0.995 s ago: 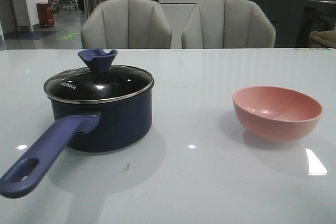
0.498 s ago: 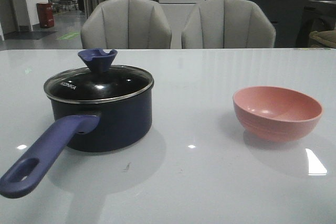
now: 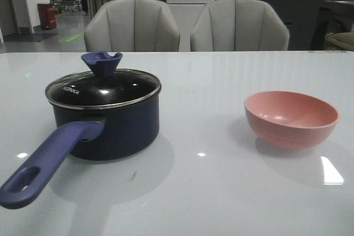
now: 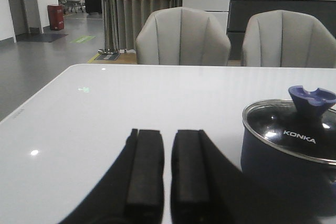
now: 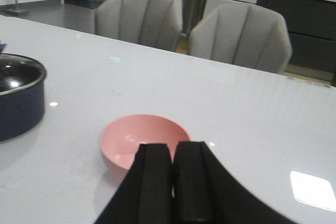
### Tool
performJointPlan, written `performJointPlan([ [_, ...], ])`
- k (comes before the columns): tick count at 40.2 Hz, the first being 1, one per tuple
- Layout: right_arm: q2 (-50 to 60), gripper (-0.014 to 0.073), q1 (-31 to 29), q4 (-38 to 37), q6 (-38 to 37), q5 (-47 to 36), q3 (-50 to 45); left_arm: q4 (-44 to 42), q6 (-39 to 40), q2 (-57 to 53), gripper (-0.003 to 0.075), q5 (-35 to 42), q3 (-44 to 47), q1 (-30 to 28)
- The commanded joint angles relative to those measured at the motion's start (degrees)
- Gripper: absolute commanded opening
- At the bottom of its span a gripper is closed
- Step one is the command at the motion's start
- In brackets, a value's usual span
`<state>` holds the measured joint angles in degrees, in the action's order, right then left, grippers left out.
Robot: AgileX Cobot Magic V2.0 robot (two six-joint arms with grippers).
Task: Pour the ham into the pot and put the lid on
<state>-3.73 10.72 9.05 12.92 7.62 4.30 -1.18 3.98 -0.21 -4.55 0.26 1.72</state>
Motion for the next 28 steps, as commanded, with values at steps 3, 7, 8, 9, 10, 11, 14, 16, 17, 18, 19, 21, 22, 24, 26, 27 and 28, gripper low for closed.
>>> performJointPlan([
  [3,1.96,0.0149,-5.58,-6.43,-8.32,-5.17,-0.57,0.04,0.48,-1.18,0.0133,4.55,1.25,-0.06],
  [7,4.16,0.0149,-6.04,-12.32,-14.78,-5.32,-2.11,0.04,0.48,-1.18,0.0133,4.55,1.25,-0.06],
  [8,4.59,0.0149,-5.91,-13.57,-15.73,-5.32,-2.55,0.04,0.48,-1.18,0.0133,4.55,1.25,-0.06],
  [9,5.19,0.0149,-5.91,-14.17,-16.87,-5.32,-3.01,0.04,0.48,-1.18,0.0133,4.55,1.25,-0.06],
  [10,5.54,0.0149,-5.91,-14.63,-17.85,-5.38,-3.39,0.04,0.48,-1.18,0.0133,4.55,1.25,-0.06],
  [11,5.54,0.0149,-5.91,-14.69,-18.47,-5.79,-3.92,0.04,0.48,-1.18,0.0133,4.55,1.25,-0.06],
  [14,5.43,0.0149,-5.91,-14.69,-20.32,-7.14,-5.26,0.04,0.48,-1.18,0.0133,4.55,1.25,-0.06],
  [16,5.43,0.0149,-5.91,-14.69,-20.91,-6.78,-5.56,0.04,0.48,-1.11,0.0133,4.55,1.25,-0.06],
  [17,5.43,0.0149,-5.91,-14.69,-20.87,-6.61,-5.55,0.04,0.48,-1.11,0.0133,4.55,1.25,-0.06],
  [18,5.43,0.0149,-5.91,-14.69,-20.87,-6.61,-5.55,0.04,0.48,-1.11,0.0133,4.55,1.25,-0.06],
  [19,5.43,0.0149,-5.91,-14.69,-20.87,-6.61,-5.55,0.04,0.48,-1.11,0.0133,4.55,1.25,-0.06],
  [21,5.43,0.0149,-5.91,-14.69,-20.87,-6.61,-5.55,0.04,0.48,-1.11,0.0133,4.55,1.25,-0.06],
  [22,5.43,0.0149,-5.91,-14.69,-20.87,-6.61,-5.55,0.04,0.48,-1.11,0.0133,4.55,1.25,-0.06],
  [24,5.43,0.0149,-5.91,-14.69,-20.87,-6.55,-5.55,0.04,0.48,-1.11,0.0133,4.55,1.25,-0.06],
  [26,5.43,0.0149,-5.91,-14.69,-20.87,-6.55,-5.55,0.04,0.48,-1.11,0.0133,4.55,1.25,-0.06],
  [27,5.43,0.0149,-5.91,-14.69,-20.87,-6.55,-5.55,0.04,0.48,-1.11,0.0133,4.55,1.25,-0.06],
  [28,5.43,0.0149,-5.91,-14.69,-20.87,-6.55,-5.55,0.04,0.48,-1.11,0.0133,4.55,1.25,-0.06],
])
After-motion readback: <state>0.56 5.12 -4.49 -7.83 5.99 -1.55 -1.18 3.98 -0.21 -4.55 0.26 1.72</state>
